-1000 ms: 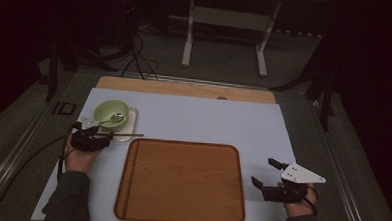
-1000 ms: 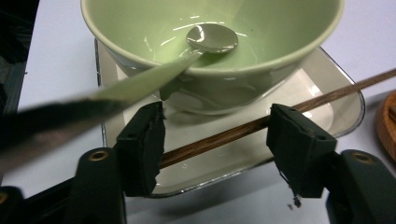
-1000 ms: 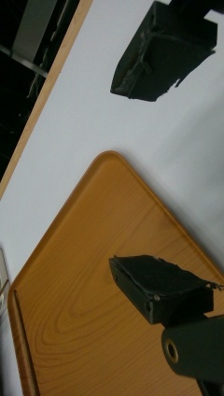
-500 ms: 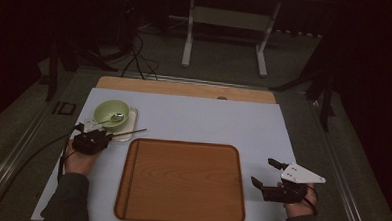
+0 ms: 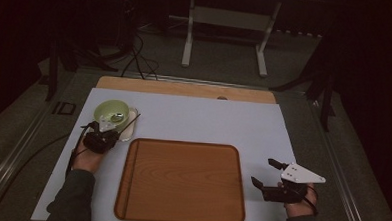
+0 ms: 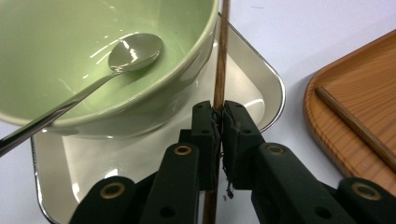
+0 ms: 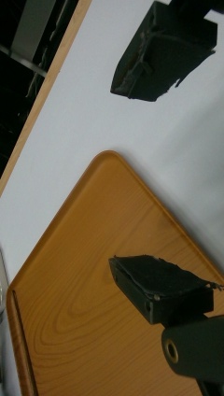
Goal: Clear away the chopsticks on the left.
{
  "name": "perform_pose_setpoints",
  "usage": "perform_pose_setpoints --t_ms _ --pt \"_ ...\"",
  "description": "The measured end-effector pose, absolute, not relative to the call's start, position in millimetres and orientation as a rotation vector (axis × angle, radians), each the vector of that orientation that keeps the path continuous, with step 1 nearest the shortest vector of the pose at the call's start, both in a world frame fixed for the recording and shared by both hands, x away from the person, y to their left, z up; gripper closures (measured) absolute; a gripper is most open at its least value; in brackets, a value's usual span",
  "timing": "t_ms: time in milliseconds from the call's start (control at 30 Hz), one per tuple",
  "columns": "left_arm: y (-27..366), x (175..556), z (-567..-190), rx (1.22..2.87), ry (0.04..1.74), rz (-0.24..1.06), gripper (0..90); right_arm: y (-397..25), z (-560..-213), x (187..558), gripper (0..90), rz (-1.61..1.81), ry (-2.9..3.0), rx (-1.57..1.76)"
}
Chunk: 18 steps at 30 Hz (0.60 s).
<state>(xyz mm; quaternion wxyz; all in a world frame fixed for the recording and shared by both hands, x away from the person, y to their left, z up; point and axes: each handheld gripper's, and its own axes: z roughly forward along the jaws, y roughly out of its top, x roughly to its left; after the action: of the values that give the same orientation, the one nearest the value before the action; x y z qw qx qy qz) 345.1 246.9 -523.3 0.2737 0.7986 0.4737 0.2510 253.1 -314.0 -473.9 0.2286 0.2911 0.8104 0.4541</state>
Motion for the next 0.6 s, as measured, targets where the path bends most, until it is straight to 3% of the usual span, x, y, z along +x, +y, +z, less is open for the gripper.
perform_pose_setpoints --t_ms 600 --pt "246 339 -510 2.083 1.309 0.591 85.9 -314 -474 253 14.1 1.25 2.226 0.8"
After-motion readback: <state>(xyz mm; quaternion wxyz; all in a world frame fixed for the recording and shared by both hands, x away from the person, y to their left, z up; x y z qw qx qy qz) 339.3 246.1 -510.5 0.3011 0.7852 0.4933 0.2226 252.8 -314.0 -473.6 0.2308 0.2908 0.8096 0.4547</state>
